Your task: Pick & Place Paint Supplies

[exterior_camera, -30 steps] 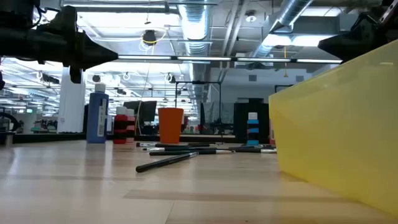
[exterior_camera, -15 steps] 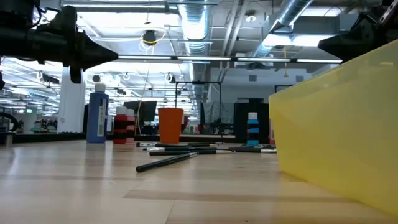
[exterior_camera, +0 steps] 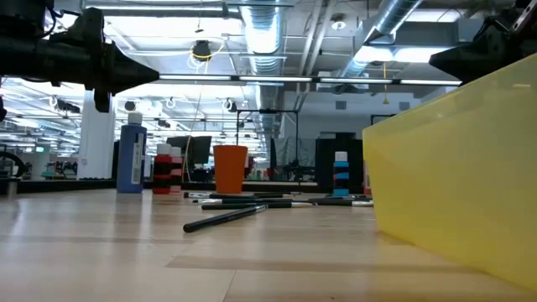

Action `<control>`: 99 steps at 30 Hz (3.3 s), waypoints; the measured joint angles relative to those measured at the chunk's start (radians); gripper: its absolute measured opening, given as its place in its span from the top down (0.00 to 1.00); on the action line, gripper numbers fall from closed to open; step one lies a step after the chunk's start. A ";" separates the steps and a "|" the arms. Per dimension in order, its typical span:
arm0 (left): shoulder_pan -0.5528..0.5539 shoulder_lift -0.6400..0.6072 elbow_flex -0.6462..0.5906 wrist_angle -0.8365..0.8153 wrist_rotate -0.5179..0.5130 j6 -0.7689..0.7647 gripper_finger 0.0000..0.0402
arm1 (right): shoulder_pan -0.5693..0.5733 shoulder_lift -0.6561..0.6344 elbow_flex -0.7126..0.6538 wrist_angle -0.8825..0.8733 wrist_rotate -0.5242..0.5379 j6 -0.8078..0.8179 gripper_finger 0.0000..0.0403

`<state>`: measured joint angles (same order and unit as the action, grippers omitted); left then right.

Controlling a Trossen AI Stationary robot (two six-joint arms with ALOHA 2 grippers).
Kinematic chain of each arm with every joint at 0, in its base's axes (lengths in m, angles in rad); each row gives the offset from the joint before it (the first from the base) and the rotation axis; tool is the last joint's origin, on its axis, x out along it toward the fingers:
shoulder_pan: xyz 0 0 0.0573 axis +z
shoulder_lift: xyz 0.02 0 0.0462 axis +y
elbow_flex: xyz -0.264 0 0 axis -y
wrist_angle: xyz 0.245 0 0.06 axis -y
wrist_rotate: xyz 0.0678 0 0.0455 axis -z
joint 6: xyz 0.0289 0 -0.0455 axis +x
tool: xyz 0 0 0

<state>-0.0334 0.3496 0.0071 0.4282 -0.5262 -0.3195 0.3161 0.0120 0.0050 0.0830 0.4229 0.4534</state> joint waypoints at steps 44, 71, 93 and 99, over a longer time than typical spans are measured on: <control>0.000 0.000 0.000 0.059 0.011 -0.192 1.00 | 0.000 0.000 0.000 0.000 0.000 0.000 1.00; 0.000 0.005 0.036 0.398 -0.086 -0.433 1.00 | 0.000 0.000 0.000 0.051 0.014 0.026 1.00; 0.000 0.006 0.064 0.293 -0.071 -0.323 0.75 | -0.198 0.656 0.763 -0.519 0.102 -0.005 0.69; 0.000 0.006 0.064 0.293 -0.071 -0.308 0.72 | -0.280 1.054 1.101 -0.971 0.041 0.060 0.63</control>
<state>-0.0334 0.3553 0.0711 0.7210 -0.5973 -0.6273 0.0358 1.0657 1.1064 -0.8877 0.4639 0.5136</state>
